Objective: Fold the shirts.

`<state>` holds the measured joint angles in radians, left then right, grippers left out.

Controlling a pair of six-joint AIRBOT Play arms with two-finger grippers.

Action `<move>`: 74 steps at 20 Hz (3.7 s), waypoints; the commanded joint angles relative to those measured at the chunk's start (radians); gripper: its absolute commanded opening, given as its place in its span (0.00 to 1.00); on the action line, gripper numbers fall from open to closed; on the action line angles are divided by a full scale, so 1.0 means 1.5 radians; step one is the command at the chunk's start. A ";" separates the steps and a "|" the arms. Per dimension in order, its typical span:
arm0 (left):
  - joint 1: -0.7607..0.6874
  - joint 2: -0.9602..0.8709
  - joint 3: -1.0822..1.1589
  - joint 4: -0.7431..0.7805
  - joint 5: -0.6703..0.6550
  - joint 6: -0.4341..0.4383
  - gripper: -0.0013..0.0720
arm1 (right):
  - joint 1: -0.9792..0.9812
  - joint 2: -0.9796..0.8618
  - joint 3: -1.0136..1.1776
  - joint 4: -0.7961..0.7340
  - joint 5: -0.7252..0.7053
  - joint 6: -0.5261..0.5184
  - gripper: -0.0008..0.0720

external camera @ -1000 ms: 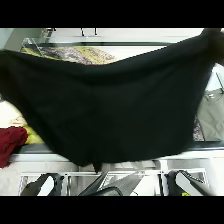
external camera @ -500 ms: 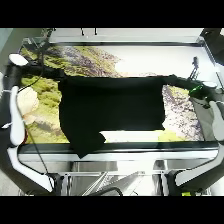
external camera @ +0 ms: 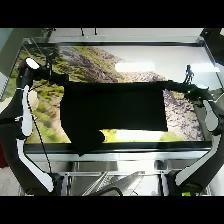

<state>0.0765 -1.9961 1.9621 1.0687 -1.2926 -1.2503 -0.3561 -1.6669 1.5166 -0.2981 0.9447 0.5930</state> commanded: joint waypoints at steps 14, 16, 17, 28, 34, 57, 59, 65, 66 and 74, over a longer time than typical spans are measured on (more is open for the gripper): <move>-0.025 -0.007 -0.007 0.060 -0.014 -0.065 0.93 | -0.004 0.015 0.006 -0.072 0.052 0.027 0.53; -0.013 0.020 -0.007 0.061 -0.047 -0.075 0.93 | -0.017 0.050 0.005 -0.125 0.062 0.094 0.53; -0.004 0.034 -0.007 0.061 -0.078 -0.085 0.93 | -0.030 0.071 0.005 -0.172 0.077 0.134 0.53; 0.084 0.356 -0.636 0.053 -0.127 -0.127 0.93 | -0.209 0.216 -0.234 -0.317 0.270 0.235 0.50; 0.053 0.470 -0.822 0.053 0.033 -0.115 0.93 | -0.145 0.216 -0.348 -0.316 0.220 0.210 0.50; 0.053 0.530 -0.838 -0.033 0.104 -0.033 0.04 | -0.087 0.233 -0.362 -0.340 0.302 0.214 0.50; 0.051 0.530 -0.838 -0.034 0.096 -0.023 0.04 | -0.084 0.233 -0.363 -0.340 0.316 0.214 0.50; 0.023 0.539 -0.831 -0.034 0.087 -0.022 0.04 | -0.057 0.239 -0.381 -0.231 0.341 0.174 0.04; 0.031 0.551 -0.824 -0.032 0.059 -0.028 0.04 | -0.062 0.248 -0.381 -0.241 0.346 0.185 0.04; 0.140 0.723 -0.871 0.044 -0.036 -0.075 0.04 | -0.159 0.348 -0.382 -0.429 0.349 0.334 0.04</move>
<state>0.2268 -0.9833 0.6678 1.1007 -1.2945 -1.3464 -0.5426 -1.1881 0.9440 -0.8814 1.4651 1.0332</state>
